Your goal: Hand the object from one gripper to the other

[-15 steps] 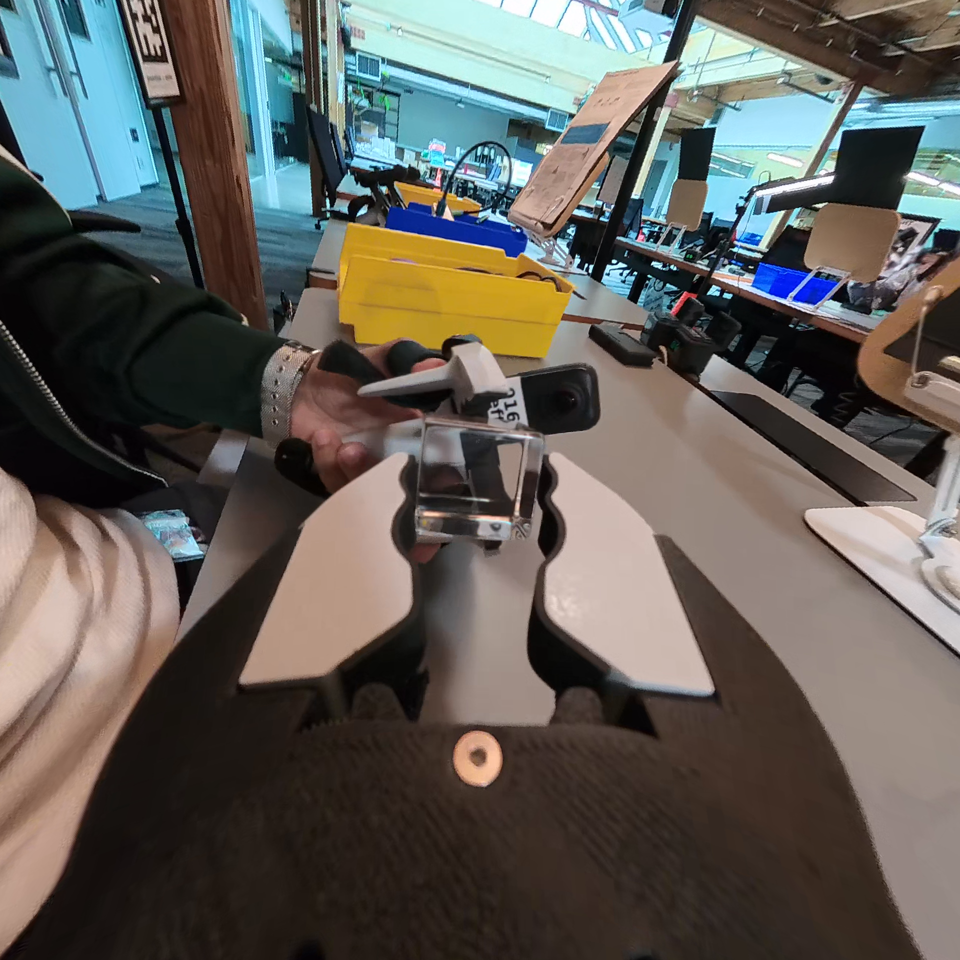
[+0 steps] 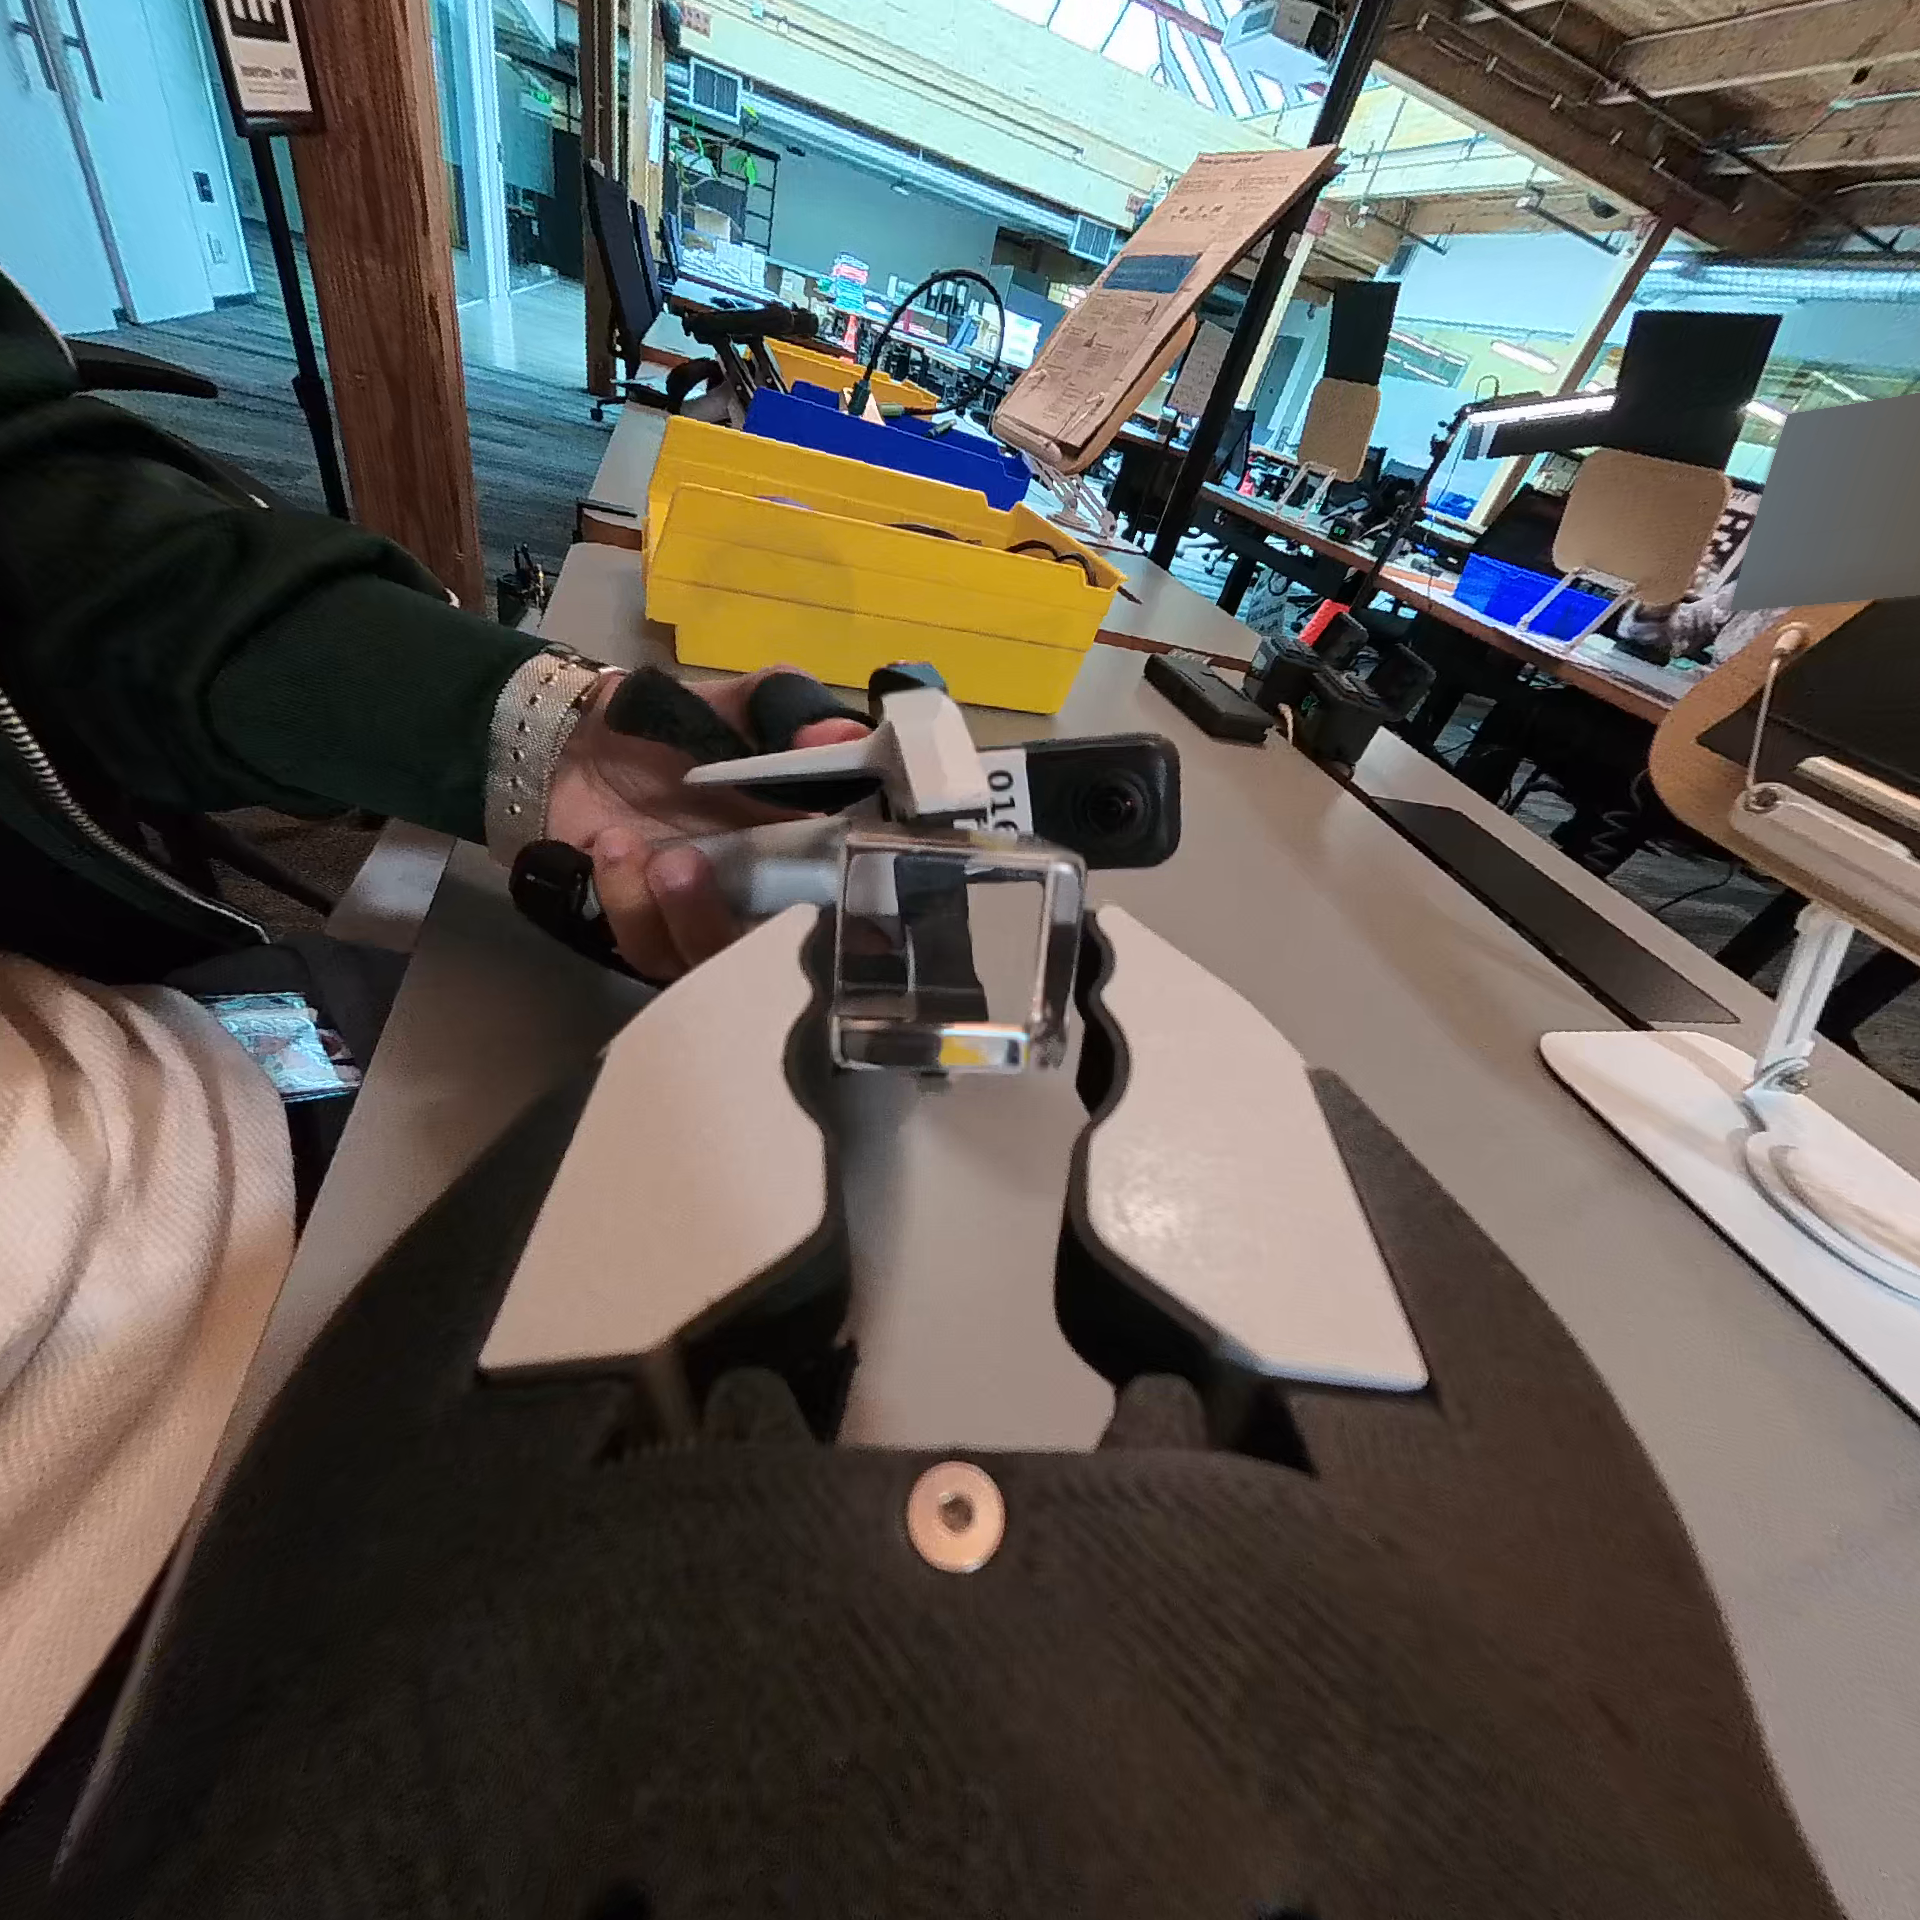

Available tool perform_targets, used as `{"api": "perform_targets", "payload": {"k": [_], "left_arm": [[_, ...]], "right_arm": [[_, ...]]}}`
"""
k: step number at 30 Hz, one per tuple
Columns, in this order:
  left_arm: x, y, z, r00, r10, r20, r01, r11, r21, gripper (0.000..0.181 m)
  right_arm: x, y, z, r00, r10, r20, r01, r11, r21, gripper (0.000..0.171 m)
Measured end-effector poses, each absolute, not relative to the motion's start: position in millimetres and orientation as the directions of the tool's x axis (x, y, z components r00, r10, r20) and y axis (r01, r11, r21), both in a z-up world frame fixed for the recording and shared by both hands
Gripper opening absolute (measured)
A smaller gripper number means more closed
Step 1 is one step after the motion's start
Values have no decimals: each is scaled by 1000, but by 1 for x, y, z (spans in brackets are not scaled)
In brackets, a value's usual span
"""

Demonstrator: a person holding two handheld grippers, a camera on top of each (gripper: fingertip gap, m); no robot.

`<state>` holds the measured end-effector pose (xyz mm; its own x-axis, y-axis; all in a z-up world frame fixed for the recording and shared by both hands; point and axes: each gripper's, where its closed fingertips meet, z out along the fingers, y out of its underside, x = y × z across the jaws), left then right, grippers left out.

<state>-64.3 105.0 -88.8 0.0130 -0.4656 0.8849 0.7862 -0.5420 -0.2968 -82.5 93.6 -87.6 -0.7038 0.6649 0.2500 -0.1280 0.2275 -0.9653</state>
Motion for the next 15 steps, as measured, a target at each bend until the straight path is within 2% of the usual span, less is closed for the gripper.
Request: {"api": "perform_targets", "payload": {"k": [1, 3, 5, 8, 11, 13, 15], "left_arm": [[-67, 106, -87, 27, -468, 883, 799, -520, -300, 43], [-72, 109, -87, 111, -464, 879, 810, -470, -350, 43], [-79, 111, -89, 248, -449, 859, 809, -392, -438, 43], [-97, 110, -81, 533, -424, 732, 740, -186, -647, 42], [-108, 105, -75, 832, -317, 455, 475, -16, -880, 41], [-111, 103, -73, 931, -247, 268, 286, 37, -958, 41], [-104, 102, -74, 952, -255, 166, 183, 42, -982, 42]], "right_arm": [[-84, 95, -88, -697, 673, 248, -123, 229, -966, 45], [-87, 99, -87, -685, 697, 213, -103, 197, -975, 51], [-93, 107, -84, -663, 735, 147, -71, 133, -989, 68], [-96, 119, -78, -643, 764, 53, -42, 34, -999, 75], [-95, 124, -72, -657, 753, -32, -24, -64, -998, 75], [-94, 125, -68, -674, 734, -82, -10, -121, -993, 73], [-92, 124, -66, -689, 716, -113, 3, -152, -988, 71]]}}
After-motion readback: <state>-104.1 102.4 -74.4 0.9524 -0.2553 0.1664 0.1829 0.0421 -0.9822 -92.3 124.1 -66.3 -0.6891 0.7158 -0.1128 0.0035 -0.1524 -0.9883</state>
